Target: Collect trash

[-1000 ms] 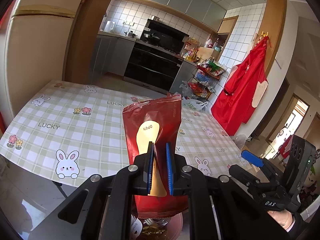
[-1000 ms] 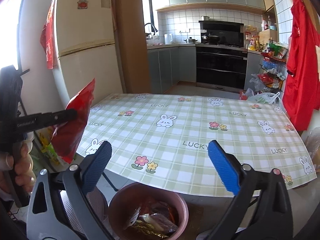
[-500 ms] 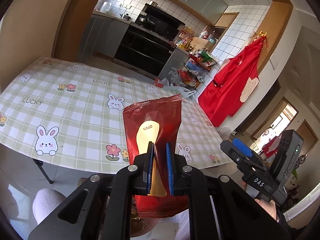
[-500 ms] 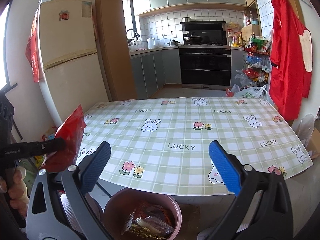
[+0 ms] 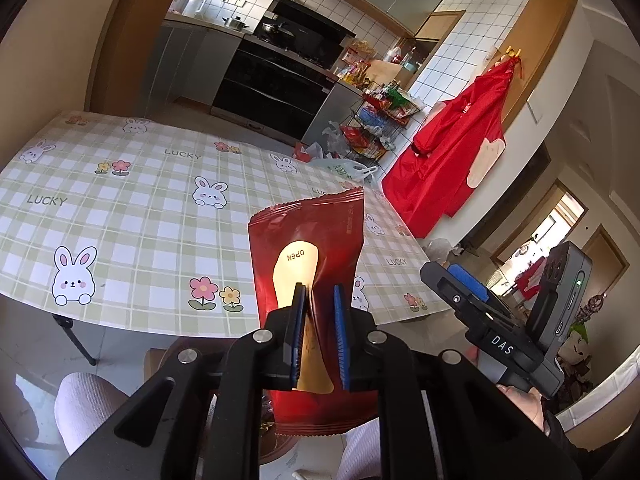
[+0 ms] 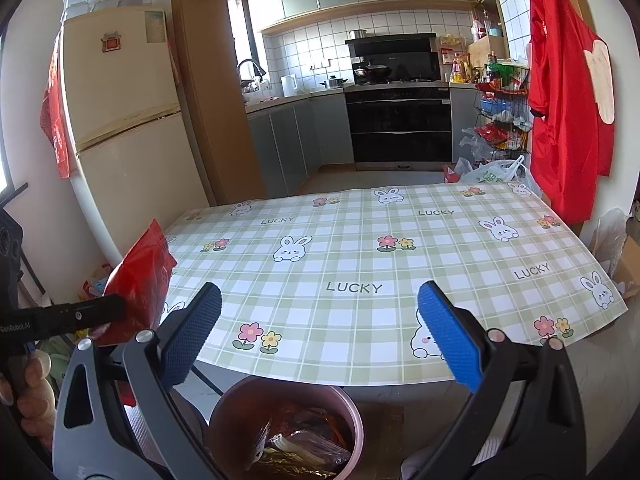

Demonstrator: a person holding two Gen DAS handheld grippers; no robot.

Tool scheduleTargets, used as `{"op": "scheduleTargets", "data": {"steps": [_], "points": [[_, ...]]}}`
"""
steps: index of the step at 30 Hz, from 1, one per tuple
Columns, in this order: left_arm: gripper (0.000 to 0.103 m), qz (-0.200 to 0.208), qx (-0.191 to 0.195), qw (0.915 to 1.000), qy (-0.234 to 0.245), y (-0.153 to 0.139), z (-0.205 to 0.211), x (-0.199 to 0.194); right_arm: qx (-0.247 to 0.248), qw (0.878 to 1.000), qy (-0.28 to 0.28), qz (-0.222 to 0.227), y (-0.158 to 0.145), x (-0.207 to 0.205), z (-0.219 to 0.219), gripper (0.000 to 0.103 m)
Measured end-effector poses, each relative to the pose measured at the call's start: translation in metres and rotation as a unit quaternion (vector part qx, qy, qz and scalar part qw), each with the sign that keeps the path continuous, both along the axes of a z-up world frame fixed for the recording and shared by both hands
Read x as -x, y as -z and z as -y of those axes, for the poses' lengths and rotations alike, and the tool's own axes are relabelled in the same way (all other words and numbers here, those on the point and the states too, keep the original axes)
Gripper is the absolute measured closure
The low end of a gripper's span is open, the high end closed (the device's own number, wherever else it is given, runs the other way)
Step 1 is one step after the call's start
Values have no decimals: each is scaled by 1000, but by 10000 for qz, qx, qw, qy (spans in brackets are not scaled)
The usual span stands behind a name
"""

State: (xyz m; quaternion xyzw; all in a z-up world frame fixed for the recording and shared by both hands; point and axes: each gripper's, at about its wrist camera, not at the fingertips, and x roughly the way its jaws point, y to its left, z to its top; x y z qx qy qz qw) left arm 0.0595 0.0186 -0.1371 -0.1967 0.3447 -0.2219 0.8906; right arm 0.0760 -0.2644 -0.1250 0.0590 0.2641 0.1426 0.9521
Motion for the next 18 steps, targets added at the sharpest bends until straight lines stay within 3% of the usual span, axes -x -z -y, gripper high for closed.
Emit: {"op": "scheduleTargets", "data": {"steps": [1, 3, 5, 18], "points": [[88, -20, 37, 10000, 32, 1, 0, 0, -9, 10000, 12, -3, 0, 0, 1, 6], [73, -54, 158, 9998, 70, 3, 0, -1, -18, 10000, 24, -21, 1, 0, 2, 6], [64, -72, 167, 9998, 39, 4, -1, -2, -34, 10000, 37, -42, 3, -1, 3, 6], [41, 169, -341, 9990, -249, -4, -4, 0, -31, 10000, 33, -77, 4, -1, 3, 6]]}}
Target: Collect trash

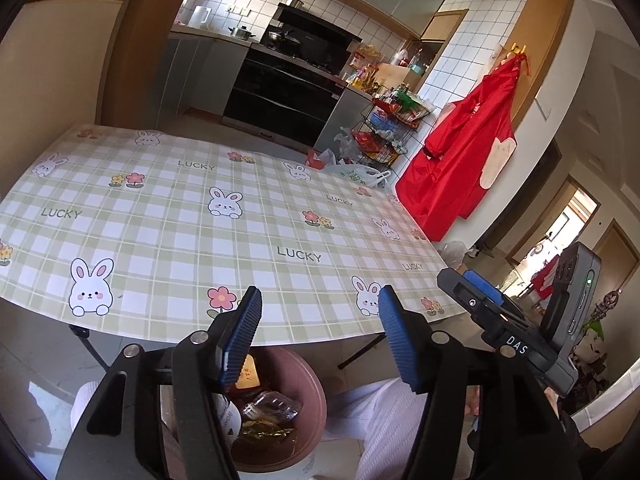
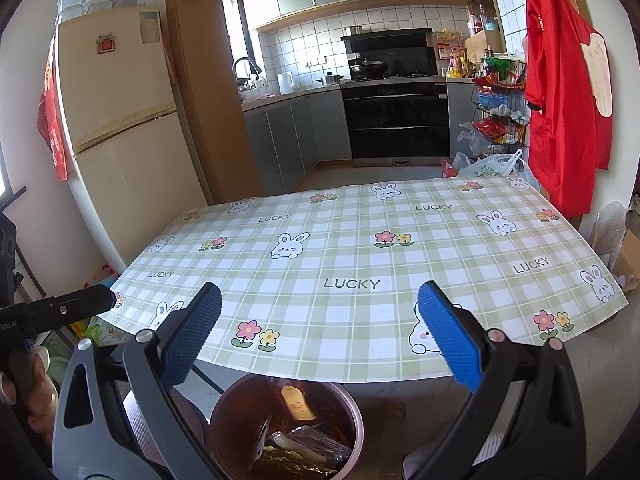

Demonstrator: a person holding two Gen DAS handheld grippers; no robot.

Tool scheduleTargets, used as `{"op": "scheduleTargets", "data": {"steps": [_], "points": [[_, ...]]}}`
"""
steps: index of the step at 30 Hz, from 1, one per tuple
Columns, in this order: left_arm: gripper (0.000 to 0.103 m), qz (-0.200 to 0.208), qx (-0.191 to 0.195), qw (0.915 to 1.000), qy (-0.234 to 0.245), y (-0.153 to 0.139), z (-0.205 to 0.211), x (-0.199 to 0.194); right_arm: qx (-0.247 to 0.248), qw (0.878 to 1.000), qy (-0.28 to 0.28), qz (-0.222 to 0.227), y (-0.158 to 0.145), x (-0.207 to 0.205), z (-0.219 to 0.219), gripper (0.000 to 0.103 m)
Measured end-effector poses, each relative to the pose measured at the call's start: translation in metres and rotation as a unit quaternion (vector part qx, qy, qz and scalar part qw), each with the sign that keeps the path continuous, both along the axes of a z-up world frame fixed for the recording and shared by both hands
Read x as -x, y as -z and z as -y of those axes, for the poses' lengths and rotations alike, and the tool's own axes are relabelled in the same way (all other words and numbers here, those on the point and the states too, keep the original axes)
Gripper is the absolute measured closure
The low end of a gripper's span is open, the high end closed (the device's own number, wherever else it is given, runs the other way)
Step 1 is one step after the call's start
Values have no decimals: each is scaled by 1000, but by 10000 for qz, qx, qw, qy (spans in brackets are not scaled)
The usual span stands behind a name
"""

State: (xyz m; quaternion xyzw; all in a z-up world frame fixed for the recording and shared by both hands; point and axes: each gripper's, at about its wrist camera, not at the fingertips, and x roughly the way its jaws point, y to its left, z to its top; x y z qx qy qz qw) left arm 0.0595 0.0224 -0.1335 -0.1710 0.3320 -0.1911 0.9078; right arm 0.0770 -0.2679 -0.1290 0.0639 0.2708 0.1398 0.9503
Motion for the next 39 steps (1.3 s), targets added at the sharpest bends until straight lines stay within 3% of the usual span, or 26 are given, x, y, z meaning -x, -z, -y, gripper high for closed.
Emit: {"op": "scheduleTargets", "data": {"steps": [8, 14, 21, 28, 39], "points": [[21, 359, -491, 9979, -218, -18, -5, 4, 310, 9995, -21, 86, -15, 3, -7, 6], [8, 846, -1050, 9901, -390, -43, -7, 13, 696, 9969, -26, 361, -44, 14, -15, 6], [6, 1293, -1483, 9786, -601, -74, -12, 24, 1056, 9928, 31, 565, -79, 27, -21, 6], [6, 1653, -1862, 9673, -478, -100, -11, 33, 1182, 9906, 71, 691, -101, 40, -19, 6], [6, 1829, -1822, 9654, -375, -113, -7, 39, 1203, 9901, 98, 720, -107, 40, -20, 6]]}}
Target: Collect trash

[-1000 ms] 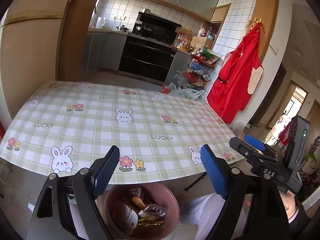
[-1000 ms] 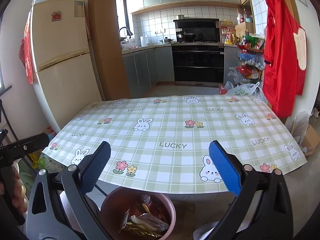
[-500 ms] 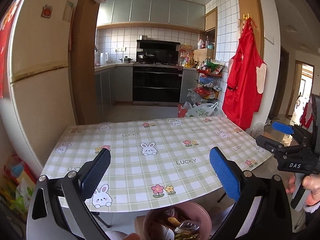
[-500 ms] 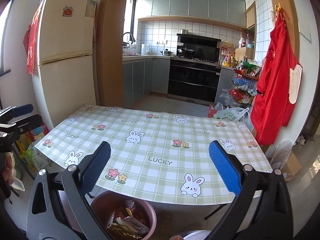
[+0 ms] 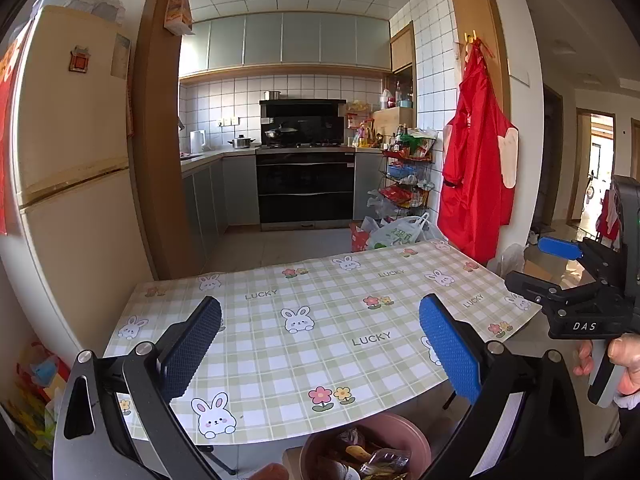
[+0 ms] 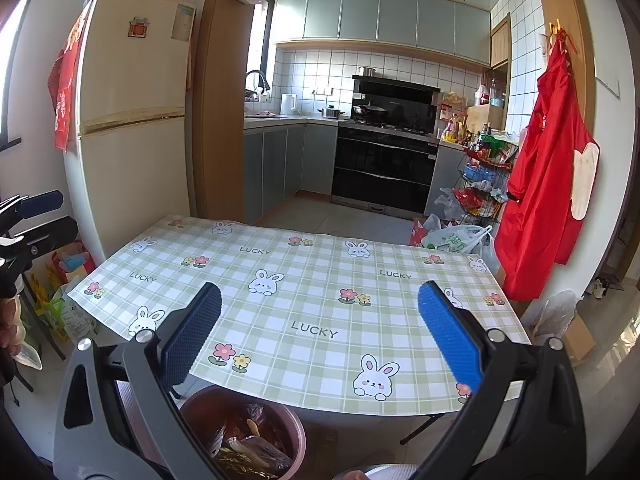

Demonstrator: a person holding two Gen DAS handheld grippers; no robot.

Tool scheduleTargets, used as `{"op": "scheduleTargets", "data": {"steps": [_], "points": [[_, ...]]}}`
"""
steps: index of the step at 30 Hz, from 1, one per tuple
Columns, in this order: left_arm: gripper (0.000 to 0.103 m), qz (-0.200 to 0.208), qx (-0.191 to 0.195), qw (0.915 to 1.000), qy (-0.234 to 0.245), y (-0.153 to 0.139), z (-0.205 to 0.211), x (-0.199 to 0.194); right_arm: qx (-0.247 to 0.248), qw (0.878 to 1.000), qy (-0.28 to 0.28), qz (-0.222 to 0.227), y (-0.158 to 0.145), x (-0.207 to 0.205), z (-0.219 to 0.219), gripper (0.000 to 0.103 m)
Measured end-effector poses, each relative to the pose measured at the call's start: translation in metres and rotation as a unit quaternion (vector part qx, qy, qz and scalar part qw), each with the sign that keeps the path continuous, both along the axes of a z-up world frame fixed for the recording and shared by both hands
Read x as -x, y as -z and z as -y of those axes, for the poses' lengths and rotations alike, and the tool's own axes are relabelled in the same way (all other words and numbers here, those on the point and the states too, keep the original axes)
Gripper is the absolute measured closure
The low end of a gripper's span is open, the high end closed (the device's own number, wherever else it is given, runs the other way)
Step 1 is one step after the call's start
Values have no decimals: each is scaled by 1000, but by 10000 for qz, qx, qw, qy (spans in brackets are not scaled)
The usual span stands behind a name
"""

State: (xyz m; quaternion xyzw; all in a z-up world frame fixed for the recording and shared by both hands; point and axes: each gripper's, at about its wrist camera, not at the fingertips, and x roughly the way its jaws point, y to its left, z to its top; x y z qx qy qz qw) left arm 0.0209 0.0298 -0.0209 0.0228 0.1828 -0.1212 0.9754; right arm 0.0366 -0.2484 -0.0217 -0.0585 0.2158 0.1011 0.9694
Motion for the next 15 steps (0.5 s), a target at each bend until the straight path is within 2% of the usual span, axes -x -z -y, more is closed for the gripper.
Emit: {"op": "scheduleTargets", "data": {"steps": [15], "points": [[6, -9, -8, 10000, 10, 1, 2, -2, -36, 10000, 48, -22, -1, -1, 2, 6]]}}
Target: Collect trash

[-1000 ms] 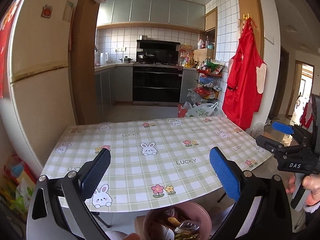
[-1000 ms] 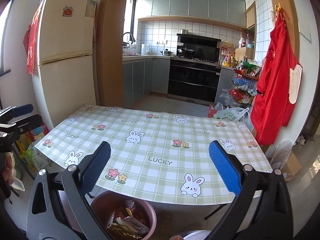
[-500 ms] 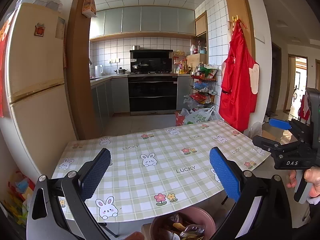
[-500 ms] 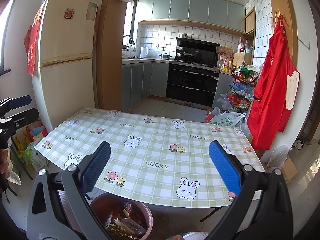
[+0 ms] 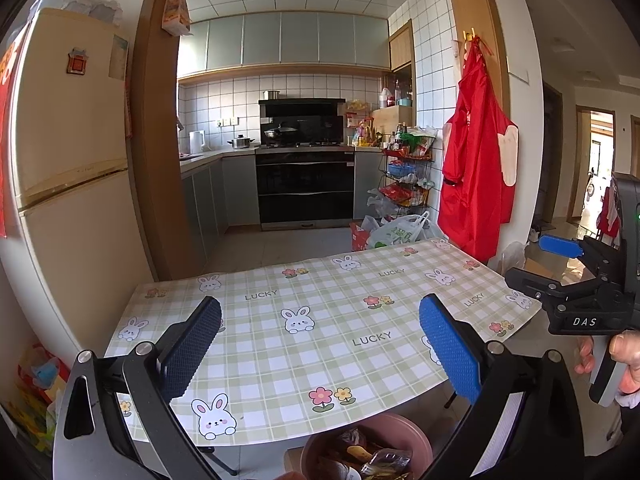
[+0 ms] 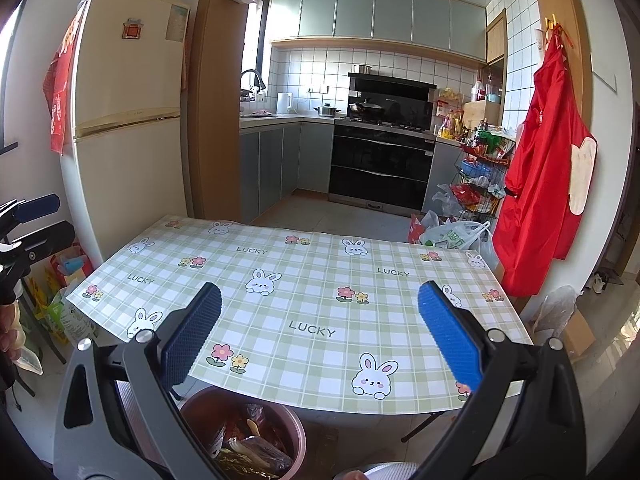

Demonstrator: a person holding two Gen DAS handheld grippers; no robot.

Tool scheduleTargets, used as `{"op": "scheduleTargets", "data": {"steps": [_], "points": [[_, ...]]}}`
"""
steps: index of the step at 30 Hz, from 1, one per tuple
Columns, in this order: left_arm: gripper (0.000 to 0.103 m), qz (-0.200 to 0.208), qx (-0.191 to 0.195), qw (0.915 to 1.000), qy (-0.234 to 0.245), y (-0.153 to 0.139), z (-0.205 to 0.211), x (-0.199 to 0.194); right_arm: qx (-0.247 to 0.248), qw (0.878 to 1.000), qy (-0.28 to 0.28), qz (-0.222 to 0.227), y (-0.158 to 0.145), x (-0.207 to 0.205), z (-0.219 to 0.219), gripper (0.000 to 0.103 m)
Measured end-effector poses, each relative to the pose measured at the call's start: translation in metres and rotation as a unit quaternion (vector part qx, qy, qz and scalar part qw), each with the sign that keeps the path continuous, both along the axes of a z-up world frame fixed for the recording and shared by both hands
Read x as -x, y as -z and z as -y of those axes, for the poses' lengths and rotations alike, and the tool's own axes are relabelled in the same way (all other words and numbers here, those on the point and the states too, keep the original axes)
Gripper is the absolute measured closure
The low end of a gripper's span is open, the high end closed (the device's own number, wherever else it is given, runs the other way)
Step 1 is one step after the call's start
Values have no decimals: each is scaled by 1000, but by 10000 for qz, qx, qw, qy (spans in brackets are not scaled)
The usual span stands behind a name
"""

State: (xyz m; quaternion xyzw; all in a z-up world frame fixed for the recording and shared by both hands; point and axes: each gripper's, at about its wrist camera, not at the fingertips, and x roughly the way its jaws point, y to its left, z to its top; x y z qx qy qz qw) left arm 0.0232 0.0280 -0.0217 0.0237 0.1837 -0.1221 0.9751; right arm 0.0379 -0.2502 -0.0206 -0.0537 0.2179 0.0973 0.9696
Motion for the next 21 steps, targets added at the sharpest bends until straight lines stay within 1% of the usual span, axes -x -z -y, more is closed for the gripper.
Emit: {"op": "scheduleTargets", "data": {"steps": [21], "points": [[6, 17, -36, 10000, 5, 4, -4, -1, -37, 10000, 17, -53, 2, -1, -1, 6]]}}
